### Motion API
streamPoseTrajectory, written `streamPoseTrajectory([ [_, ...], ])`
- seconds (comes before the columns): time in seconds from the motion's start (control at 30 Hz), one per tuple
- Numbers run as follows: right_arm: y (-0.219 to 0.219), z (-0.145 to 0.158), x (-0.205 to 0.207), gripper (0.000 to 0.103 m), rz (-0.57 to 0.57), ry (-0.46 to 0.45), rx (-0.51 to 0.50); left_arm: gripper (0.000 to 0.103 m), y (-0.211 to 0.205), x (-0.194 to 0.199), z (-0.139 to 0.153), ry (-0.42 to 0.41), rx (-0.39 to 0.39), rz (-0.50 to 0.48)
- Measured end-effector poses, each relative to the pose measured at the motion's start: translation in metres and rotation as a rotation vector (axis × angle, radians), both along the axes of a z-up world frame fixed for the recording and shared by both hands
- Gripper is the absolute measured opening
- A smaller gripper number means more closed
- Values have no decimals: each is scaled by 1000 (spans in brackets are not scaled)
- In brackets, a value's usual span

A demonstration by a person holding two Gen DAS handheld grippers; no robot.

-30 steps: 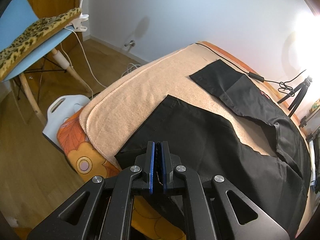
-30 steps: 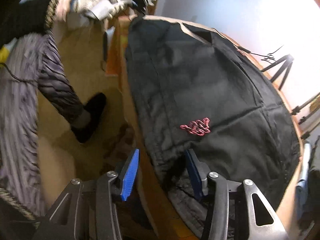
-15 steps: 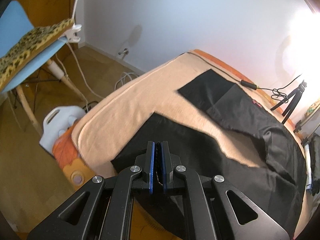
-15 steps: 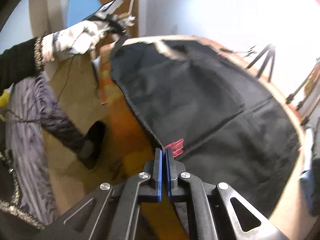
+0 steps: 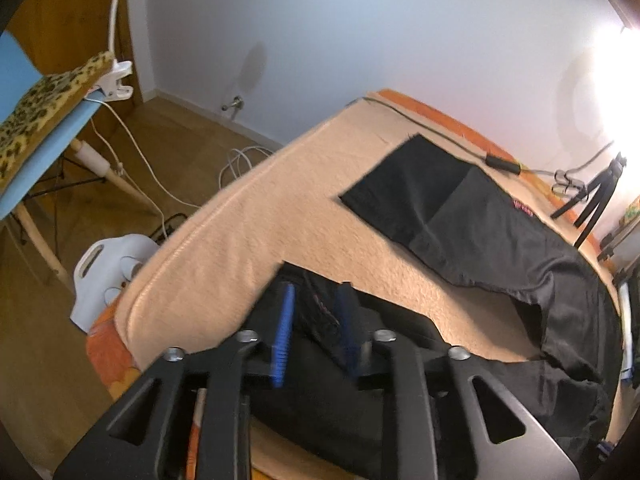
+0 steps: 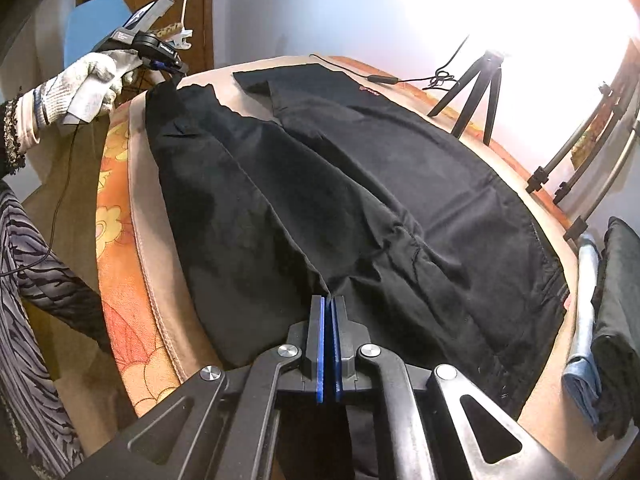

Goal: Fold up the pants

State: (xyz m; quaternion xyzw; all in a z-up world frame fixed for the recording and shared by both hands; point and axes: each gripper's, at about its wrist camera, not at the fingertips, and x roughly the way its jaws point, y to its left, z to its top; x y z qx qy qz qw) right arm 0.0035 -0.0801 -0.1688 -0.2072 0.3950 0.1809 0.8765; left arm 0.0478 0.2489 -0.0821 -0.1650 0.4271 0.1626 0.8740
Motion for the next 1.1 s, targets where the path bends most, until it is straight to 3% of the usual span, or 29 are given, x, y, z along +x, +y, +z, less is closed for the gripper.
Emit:
streamPoseTrajectory([
  [0.1,-5,-2,3,0,0,6,14,42,12,-10,6,-14,-11,17],
  [0.2,-6,-3,2,0,0,6,8,44,15,-17,6,-3,-46,3],
  [0.33,-2,-4,1,1,6,2,-9,55,-1,-11,-7,55,30,-83],
  [0.4,-2,-4,2,1,1,5,-5,62,-3,-5,-19,100,24,-134],
  [0.6,-3,-6,-1,1,2,11,3,63,-1,0,-41,173,89,-149],
  [0.87,-1,-8,-2,1,-2,16,-1,62,-30,1,-40,168,303,-242],
  [1.1,-1,-13,0,1,-10,29,1,64,-25,10,-43,152,318,-304],
])
